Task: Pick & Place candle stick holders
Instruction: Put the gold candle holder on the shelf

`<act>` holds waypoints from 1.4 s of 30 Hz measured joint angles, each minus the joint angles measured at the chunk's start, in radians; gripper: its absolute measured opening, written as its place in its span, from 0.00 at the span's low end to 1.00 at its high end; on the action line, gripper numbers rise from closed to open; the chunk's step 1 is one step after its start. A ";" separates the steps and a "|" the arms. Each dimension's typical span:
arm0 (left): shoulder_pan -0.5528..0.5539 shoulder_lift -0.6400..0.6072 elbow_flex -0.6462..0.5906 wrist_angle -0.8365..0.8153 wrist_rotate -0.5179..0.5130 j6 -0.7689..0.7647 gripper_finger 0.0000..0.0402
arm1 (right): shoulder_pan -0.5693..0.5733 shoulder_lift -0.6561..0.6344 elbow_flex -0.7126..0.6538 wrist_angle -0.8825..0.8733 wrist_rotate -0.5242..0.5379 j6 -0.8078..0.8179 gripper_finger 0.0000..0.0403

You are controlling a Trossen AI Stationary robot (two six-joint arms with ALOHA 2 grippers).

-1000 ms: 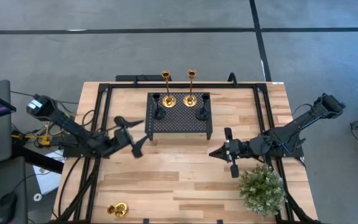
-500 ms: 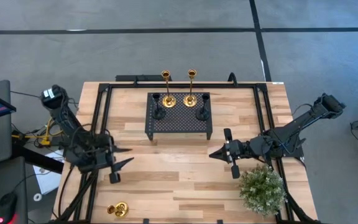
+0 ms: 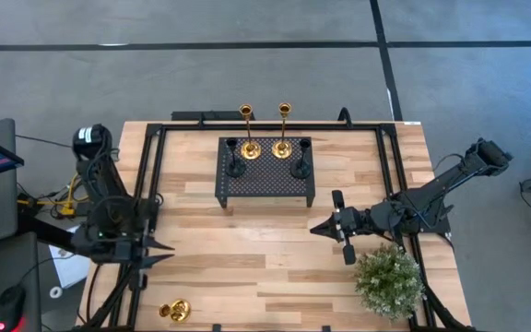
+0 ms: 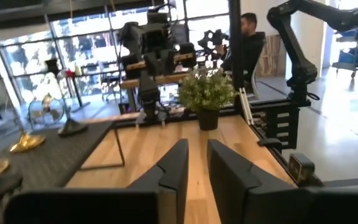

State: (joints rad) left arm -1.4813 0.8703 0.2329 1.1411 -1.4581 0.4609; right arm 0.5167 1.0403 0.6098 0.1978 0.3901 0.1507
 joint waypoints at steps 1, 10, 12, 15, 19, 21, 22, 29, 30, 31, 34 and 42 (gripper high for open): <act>-0.026 0.001 0.000 0.001 -0.034 -0.007 0.12 | 0.000 0.000 0.000 0.000 0.000 0.000 0.00; -0.234 0.024 0.000 -0.003 -0.113 -0.101 0.01 | 0.000 0.000 0.000 -0.001 0.000 0.000 0.00; -0.277 0.038 0.000 -0.003 -0.113 -0.119 0.01 | 0.000 0.000 0.000 -0.002 0.000 0.000 0.00; -0.341 0.065 0.000 -0.004 -0.095 -0.155 0.01 | 0.000 0.000 0.000 -0.003 0.000 0.000 0.00; -0.379 0.094 0.000 -0.004 0.006 -0.160 0.01 | 0.000 0.000 0.000 -0.002 0.002 0.000 0.00; -0.378 0.099 0.000 -0.004 0.028 -0.160 0.01 | -0.001 0.000 0.000 -0.002 0.002 0.000 0.00; -0.379 0.098 0.000 -0.004 0.028 -0.159 0.01 | -0.001 0.000 0.000 0.001 0.002 0.000 0.00; -0.374 0.021 0.000 -0.004 0.042 -0.096 0.01 | -0.017 0.000 0.000 0.048 0.003 0.000 0.00; -0.374 0.002 0.000 -0.004 0.042 -0.067 0.01 | -0.019 0.000 0.000 0.050 0.003 0.000 0.00; -0.374 -0.017 0.000 -0.004 0.043 -0.040 0.01 | -0.023 0.000 0.000 0.050 0.003 0.000 0.00; -0.374 -0.074 0.000 -0.004 0.043 0.031 0.01 | -0.032 0.000 0.000 0.050 0.003 0.000 0.00; -0.395 -0.147 0.000 -0.004 0.043 0.163 0.01 | -0.051 0.000 0.000 0.050 0.003 0.000 0.00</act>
State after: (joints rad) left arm -1.8766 0.7235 0.2329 1.1370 -1.4156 0.6241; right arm 0.4657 1.0405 0.6098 0.2478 0.3927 0.1505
